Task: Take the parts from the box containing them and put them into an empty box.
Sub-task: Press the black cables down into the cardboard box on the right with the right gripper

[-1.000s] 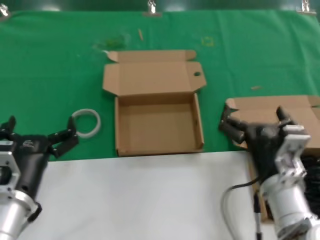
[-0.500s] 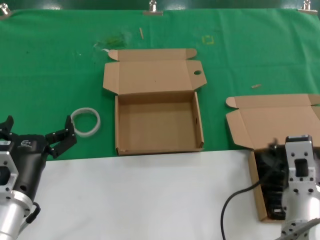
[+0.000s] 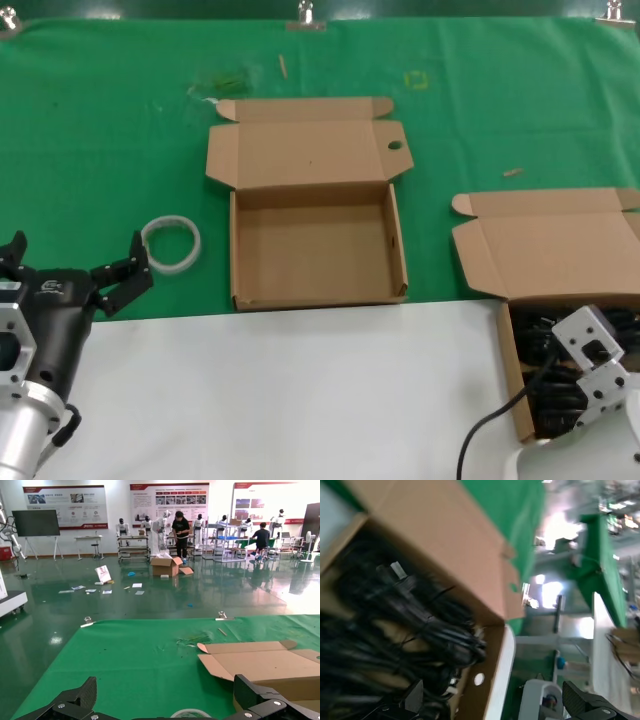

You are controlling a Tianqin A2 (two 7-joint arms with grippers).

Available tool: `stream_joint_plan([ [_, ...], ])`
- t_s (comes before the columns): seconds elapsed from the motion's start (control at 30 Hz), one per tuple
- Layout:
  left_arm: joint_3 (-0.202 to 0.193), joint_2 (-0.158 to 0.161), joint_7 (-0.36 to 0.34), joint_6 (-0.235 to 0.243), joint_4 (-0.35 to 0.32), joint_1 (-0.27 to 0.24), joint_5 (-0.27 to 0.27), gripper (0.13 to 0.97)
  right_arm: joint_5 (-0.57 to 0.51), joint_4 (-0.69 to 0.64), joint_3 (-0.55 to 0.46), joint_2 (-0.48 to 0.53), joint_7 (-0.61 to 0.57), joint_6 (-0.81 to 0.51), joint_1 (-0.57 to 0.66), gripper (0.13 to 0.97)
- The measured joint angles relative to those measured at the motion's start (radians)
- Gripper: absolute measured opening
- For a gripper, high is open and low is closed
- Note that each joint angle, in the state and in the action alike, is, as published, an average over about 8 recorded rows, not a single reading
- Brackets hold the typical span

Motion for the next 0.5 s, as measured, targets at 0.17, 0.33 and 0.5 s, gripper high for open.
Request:
stream_joint_plan([
  [0.17, 0.0, 0.0, 0.0, 0.0, 0.0, 0.0, 0.0, 0.966, 0.067, -0.066, 0.028, 0.0, -0.199, -0.011, 0.054, 0.966],
  [0.33, 0.0, 0.0, -0.001, 0.0, 0.0, 0.0, 0.0, 0.966, 0.067, -0.175, 0.056, -0.001, -0.32, -0.068, 0.123, 0.966],
  [0.5, 0.0, 0.0, 0.0, 0.0, 0.0, 0.0, 0.0, 0.966, 0.046, -0.252, 0.083, -0.002, -0.368, -0.13, 0.165, 0.966],
])
